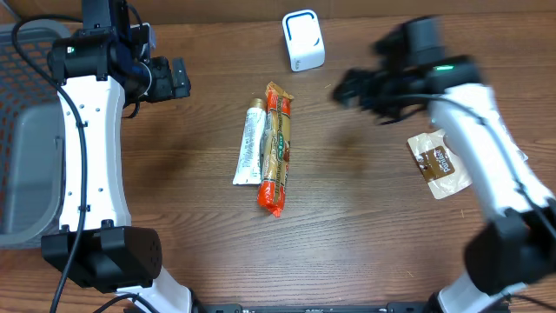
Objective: Scan the item barcode
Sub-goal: 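Reach the right gripper to the spaghetti pack and grasp it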
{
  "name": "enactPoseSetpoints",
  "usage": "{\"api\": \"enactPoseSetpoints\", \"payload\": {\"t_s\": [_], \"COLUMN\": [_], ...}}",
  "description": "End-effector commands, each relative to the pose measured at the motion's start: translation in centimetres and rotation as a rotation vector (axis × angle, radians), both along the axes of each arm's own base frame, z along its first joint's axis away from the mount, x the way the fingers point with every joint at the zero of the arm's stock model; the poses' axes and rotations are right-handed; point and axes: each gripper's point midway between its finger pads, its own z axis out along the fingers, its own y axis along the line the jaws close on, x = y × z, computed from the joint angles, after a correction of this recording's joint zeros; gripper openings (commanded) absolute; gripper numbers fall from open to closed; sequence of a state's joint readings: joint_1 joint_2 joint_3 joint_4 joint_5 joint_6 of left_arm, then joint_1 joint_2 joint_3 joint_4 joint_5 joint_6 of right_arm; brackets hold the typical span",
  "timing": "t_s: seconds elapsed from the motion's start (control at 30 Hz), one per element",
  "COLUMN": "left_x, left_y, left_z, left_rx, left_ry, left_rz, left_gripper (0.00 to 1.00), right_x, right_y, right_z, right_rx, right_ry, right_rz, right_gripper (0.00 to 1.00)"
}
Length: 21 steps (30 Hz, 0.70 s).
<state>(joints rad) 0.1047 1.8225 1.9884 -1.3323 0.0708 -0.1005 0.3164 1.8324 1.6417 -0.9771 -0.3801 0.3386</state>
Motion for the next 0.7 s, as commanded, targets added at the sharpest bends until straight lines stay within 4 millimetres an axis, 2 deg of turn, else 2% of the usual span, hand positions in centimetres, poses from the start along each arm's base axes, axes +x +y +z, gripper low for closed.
{"api": "enactPoseSetpoints", "payload": {"t_s": [0.0, 0.2, 0.33, 0.5, 0.53, 0.67], "left_x": [0.1, 0.1, 0.1, 0.1, 0.1, 0.1], "left_y": [-0.4, -0.4, -0.4, -0.3, -0.4, -0.4], "left_z": [0.6, 0.6, 0.6, 0.5, 0.6, 0.6], "left_rx": [0.008, 0.008, 0.008, 0.008, 0.008, 0.008], "left_ry": [-0.017, -0.017, -0.017, -0.017, -0.017, -0.017], "left_rz": [-0.023, -0.023, -0.023, -0.023, -0.023, -0.023], "left_gripper": [1.00, 1.00, 0.99, 1.00, 1.00, 1.00], "right_x": [-1.0, -3.1, -4.9, -6.6, -6.8, -7.2], "right_y": [3.4, 8.4, 10.7, 12.0, 12.1, 11.6], "right_z": [-4.3, -9.7, -11.8, -13.0, -13.1, -14.4], "right_rx": [-0.096, -0.198, -0.222, -0.267, -0.281, -0.364], "right_ry": [0.062, 0.110, 0.135, 0.134, 0.127, 0.109], "right_rz": [-0.002, 0.024, 0.087, 0.131, 0.134, 0.085], "right_gripper": [0.90, 0.90, 0.90, 0.85, 0.81, 0.77]}}
